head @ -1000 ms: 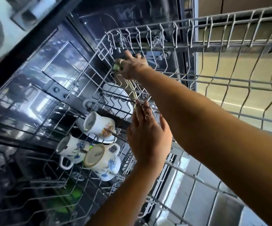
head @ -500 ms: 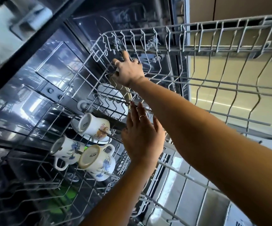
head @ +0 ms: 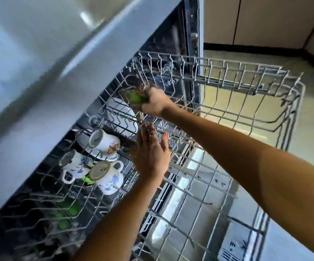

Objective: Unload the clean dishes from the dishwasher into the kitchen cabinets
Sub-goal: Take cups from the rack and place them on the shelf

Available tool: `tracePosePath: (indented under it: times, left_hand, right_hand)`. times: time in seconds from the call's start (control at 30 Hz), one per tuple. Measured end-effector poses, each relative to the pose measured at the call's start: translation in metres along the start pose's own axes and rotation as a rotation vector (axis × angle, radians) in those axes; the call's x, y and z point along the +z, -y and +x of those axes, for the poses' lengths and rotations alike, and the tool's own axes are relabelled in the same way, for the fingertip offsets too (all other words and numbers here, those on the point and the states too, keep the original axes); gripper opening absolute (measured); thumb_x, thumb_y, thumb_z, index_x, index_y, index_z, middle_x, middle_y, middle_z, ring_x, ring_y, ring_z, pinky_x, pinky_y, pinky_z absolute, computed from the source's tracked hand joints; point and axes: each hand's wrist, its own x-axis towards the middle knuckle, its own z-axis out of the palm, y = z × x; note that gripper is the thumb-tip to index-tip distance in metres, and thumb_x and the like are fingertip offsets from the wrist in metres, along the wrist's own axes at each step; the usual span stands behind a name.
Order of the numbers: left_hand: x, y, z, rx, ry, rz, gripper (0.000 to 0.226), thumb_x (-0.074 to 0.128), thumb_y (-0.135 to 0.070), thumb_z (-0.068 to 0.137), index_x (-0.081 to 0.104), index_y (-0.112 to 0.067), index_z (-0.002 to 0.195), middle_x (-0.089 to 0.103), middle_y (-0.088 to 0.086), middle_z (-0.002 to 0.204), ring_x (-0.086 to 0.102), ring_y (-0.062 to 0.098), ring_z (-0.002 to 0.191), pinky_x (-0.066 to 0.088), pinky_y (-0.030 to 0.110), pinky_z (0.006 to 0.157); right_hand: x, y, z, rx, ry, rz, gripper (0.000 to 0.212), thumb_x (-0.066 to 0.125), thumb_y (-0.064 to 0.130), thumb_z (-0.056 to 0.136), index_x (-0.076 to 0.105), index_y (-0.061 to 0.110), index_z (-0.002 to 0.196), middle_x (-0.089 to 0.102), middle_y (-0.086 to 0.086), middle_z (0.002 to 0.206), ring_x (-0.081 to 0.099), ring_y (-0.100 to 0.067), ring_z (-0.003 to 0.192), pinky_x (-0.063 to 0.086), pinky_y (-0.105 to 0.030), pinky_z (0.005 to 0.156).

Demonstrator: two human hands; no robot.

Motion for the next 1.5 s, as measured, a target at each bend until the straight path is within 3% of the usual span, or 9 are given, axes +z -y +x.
tracePosePath:
  times: [0.3,0.5,0.6,0.73,0.9,1.03,1.1,1.27,1.5]
  left_hand:
    - [-0.048,0.000,-0.038,-0.058,-0.067,-0.174,0.059,0.039,-0.033,0.098,0.022,-0.010,0.150,0.015,0.009,0.159,0.016,0.024,0.146,0.018,0.044,0.118]
    - [-0.080,0.047,-0.065,-0.145,-0.092,0.038,0.071,0.050,-0.044,0.092,0.023,-0.009,0.148,0.016,0.010,0.158,0.020,0.029,0.144,0.022,0.048,0.116]
    - [-0.079,0.071,-0.066,-0.343,-0.003,-0.052,0.085,0.065,-0.043,0.083,0.025,-0.004,0.147,0.022,0.016,0.155,0.026,0.034,0.140,0.028,0.047,0.112]
    - [-0.076,0.085,-0.056,-0.527,0.050,-0.360,0.067,0.076,-0.019,0.077,0.045,0.001,0.133,0.044,0.022,0.133,0.047,0.034,0.120,0.043,0.031,0.089]
    - [-0.067,0.106,-0.050,-0.572,0.042,-0.529,0.070,0.082,-0.028,0.059,0.060,-0.006,0.122,0.059,0.013,0.120,0.061,0.025,0.104,0.055,0.026,0.077]
    - [-0.103,0.086,-0.079,-0.427,-0.090,-0.601,0.017,0.075,-0.006,0.074,0.065,-0.004,0.088,0.057,0.006,0.081,0.056,0.016,0.070,0.045,0.019,0.059]
    - [-0.123,0.080,-0.096,-0.332,-0.119,-0.639,0.024,0.073,-0.006,0.075,0.053,-0.017,0.071,0.057,0.006,0.073,0.054,0.014,0.064,0.047,0.026,0.059]
    - [-0.147,0.078,-0.115,-0.317,-0.086,-0.555,0.041,0.077,-0.007,0.073,0.058,-0.001,0.109,0.065,0.018,0.105,0.063,0.030,0.096,0.054,0.044,0.083]
    - [-0.176,0.033,-0.177,-0.206,-0.019,-0.547,0.055,0.079,-0.013,0.073,0.053,-0.006,0.122,0.061,0.008,0.112,0.057,0.020,0.099,0.050,0.032,0.084]
  right_hand:
    - [-0.022,-0.004,-0.101,0.126,-0.018,0.279,0.048,0.071,0.032,0.083,0.054,0.017,0.125,0.067,-0.006,0.115,0.065,-0.018,0.103,0.053,-0.028,0.093]
    - [-0.028,0.000,-0.149,0.208,0.086,0.198,0.056,0.065,0.027,0.087,0.042,0.017,0.137,0.057,0.008,0.096,0.058,-0.003,0.077,0.047,-0.006,0.053]
    - [-0.023,0.002,-0.155,0.204,0.101,0.144,0.056,0.066,0.026,0.086,0.043,0.018,0.137,0.058,0.002,0.106,0.058,-0.004,0.078,0.047,-0.006,0.052]
    - [-0.018,0.000,-0.160,0.180,0.097,0.052,0.049,0.065,0.031,0.087,0.046,0.018,0.131,0.057,-0.002,0.106,0.057,-0.006,0.076,0.048,-0.014,0.063]
    - [-0.014,-0.002,-0.168,0.184,0.120,-0.049,0.053,0.064,0.034,0.087,0.044,0.019,0.134,0.057,-0.003,0.105,0.055,-0.005,0.075,0.043,-0.011,0.058]
    - [-0.012,0.010,-0.178,0.202,0.151,-0.016,0.053,0.064,0.031,0.086,0.044,0.020,0.134,0.057,-0.003,0.109,0.054,-0.003,0.077,0.040,-0.010,0.058]
    - [-0.014,0.021,-0.187,0.185,0.160,-0.034,0.052,0.064,0.029,0.087,0.043,0.019,0.134,0.056,-0.001,0.108,0.052,0.000,0.077,0.039,-0.008,0.058]
    - [-0.022,0.047,-0.209,0.186,0.151,-0.054,0.058,0.068,0.027,0.084,0.042,0.021,0.135,0.056,0.002,0.107,0.055,-0.002,0.078,0.042,-0.008,0.058]
    - [-0.042,0.065,-0.262,0.125,0.197,-0.209,0.056,0.066,0.040,0.085,0.046,0.013,0.130,0.063,-0.008,0.106,0.063,-0.014,0.077,0.054,-0.020,0.064]
